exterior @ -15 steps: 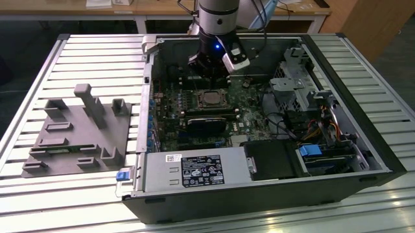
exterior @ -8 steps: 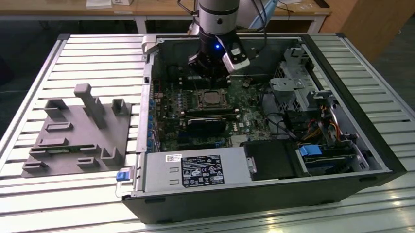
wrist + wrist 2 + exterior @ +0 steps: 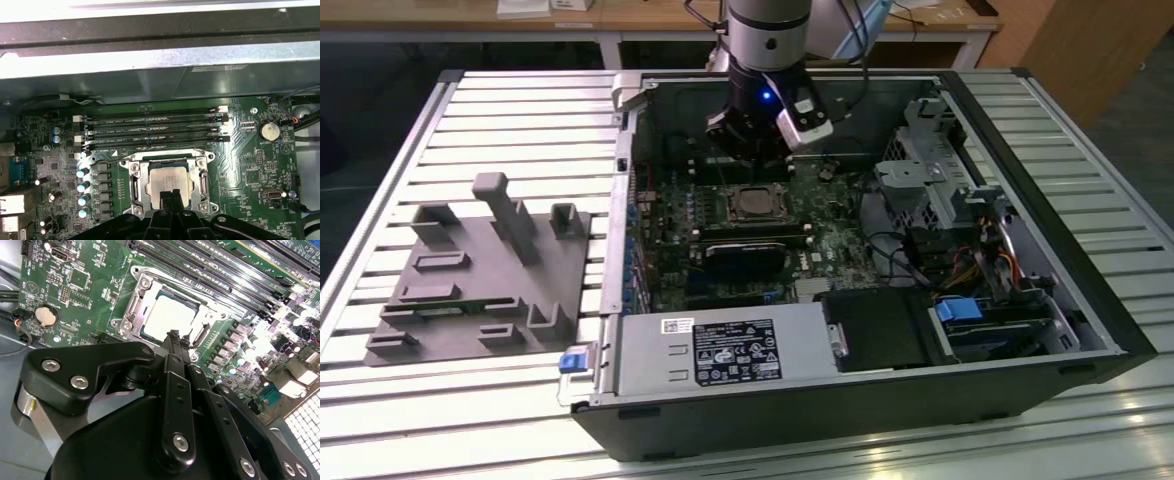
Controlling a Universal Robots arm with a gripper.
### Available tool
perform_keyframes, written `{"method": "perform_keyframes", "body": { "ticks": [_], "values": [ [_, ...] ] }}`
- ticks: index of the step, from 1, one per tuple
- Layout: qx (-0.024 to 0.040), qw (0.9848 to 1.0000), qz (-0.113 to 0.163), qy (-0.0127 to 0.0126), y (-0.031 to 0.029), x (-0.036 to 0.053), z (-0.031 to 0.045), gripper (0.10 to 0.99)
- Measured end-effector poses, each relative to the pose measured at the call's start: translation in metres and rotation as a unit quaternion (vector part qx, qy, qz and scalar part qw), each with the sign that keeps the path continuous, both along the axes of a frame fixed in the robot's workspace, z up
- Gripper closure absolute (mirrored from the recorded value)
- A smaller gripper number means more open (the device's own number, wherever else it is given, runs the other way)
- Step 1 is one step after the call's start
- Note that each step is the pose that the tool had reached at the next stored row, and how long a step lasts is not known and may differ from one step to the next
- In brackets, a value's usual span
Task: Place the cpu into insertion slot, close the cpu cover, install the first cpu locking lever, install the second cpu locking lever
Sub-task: 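Install the first cpu locking lever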
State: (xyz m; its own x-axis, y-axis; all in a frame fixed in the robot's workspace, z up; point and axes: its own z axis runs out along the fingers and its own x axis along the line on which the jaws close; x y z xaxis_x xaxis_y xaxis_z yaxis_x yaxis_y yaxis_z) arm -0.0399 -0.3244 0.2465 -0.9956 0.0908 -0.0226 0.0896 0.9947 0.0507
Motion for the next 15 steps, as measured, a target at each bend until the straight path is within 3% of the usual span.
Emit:
{"method": "perform_keyframes", "body": {
  "ticks": [6,15],
  "values": [
    [0.0001,1.0,0.0,0.0,0.0,-0.0059,-0.0001,0.984],
    [0.0001,1.0,0.0,-0.0001,0.0,-0.0228,-0.0001,0.984]
  ]
}}
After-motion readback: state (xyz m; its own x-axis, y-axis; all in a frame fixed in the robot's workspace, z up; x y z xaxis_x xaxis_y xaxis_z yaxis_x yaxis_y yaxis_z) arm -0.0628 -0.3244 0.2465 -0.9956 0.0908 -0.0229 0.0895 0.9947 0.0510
